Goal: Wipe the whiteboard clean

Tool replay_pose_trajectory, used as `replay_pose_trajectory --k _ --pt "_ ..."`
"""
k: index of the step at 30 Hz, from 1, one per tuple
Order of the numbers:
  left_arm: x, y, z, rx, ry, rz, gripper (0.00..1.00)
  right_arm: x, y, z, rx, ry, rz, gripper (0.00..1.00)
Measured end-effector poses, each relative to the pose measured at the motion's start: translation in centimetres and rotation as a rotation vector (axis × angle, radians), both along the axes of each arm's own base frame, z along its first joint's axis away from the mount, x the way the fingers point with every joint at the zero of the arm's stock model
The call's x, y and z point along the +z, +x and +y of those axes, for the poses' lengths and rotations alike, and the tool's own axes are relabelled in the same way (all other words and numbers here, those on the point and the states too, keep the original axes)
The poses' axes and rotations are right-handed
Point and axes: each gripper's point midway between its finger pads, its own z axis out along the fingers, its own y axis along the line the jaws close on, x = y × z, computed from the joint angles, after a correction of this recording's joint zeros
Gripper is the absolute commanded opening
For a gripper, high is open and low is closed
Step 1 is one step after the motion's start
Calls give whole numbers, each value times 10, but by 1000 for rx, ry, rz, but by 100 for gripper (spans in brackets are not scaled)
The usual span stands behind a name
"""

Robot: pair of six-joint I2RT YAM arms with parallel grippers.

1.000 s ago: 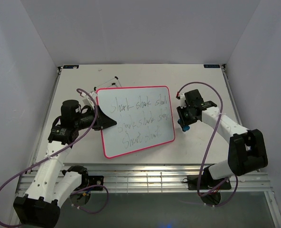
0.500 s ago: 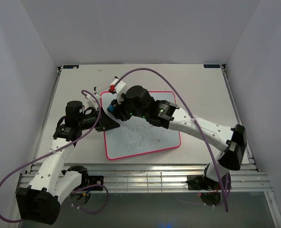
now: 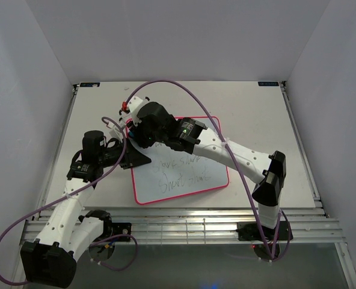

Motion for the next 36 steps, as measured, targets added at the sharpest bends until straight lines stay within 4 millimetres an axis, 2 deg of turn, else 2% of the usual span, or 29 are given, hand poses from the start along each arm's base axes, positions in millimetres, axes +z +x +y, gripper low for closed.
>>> replay_pose_trajectory --k 3,5,7,11,13,15,17,19,22,24,27,29,32,34,36 --pt "-1 0 1 10 0 14 0 -10 3 -8 -14 -22 31 8" --pt "-2 0 1 20 -2 30 0 -22 7 -21 -35 -41 57 8" --pt "-3 -1 2 28 -5 42 0 -37 14 -43 -75 -73 84 8" --pt "-3 -4 2 33 -14 46 0 -66 44 -98 -196 -142 121 8" --pt "-1 -5 2 31 -17 40 0 -71 58 -115 -241 -161 131 8" --pt "0 -6 2 28 -19 35 0 -73 66 -122 -259 -164 141 8" --pt "0 -7 2 26 -20 33 0 -70 65 -117 -243 -169 146 8" --pt "-1 -8 2 27 -21 37 0 -64 59 -101 -202 -161 135 8" --pt "-2 -8 2 31 -24 46 0 -41 39 -56 -91 -121 105 8" --pt "-2 -8 2 30 -24 45 0 -18 20 -17 8 -59 78 8" --pt "-2 -8 1 17 -21 24 0 5 -7 23 116 6 52 8" --pt "-2 -10 2 15 -19 20 0 6 -11 28 123 -8 24 8" --pt "-4 -10 2 18 -21 26 0 -1 -5 20 117 -3 39 8" --pt "-6 -11 1 22 -24 39 0 -12 3 4 84 -23 49 8" --pt "-7 -14 0 15 -28 58 0 -27 12 -20 36 -61 68 8"
